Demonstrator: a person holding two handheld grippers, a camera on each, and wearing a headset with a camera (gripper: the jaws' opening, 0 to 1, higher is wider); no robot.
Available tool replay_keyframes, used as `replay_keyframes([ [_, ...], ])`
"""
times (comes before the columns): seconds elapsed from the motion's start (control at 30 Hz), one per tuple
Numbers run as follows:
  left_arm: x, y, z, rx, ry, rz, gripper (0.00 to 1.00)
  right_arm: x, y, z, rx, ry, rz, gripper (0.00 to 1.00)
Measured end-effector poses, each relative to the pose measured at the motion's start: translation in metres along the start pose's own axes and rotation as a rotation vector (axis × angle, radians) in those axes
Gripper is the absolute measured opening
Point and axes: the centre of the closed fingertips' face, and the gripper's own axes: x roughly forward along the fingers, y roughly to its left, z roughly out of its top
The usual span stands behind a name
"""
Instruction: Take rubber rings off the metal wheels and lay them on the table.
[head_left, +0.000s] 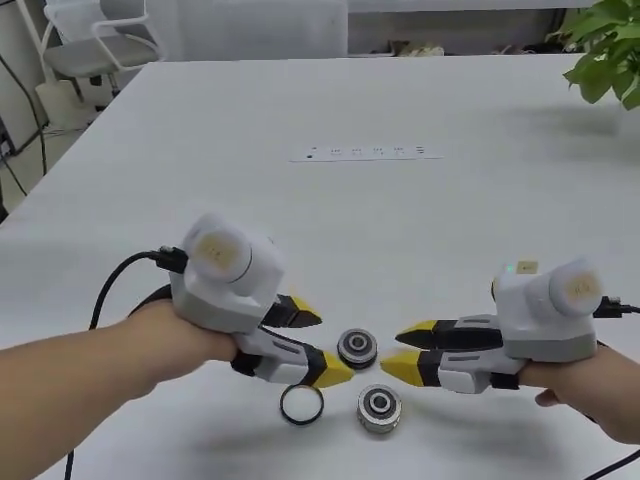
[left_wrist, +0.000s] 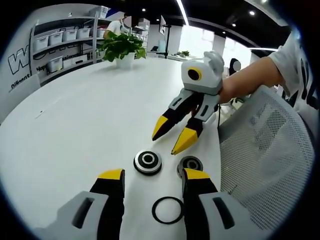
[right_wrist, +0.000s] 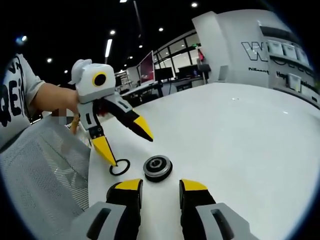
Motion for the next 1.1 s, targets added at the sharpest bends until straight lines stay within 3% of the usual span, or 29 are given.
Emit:
replay_keyframes([
  [0.37,0.010,0.000,0.000,-0.022,0.001,-0.013,0.36,0.000,0.001,-0.002,0.004,0.007,0.001,0.27],
  [1.1,0.025,0.000,0.003,0.006,0.013,-0.022,0.22,0.000,0.002,-0.003,0.011,0.008,0.001,0.26],
])
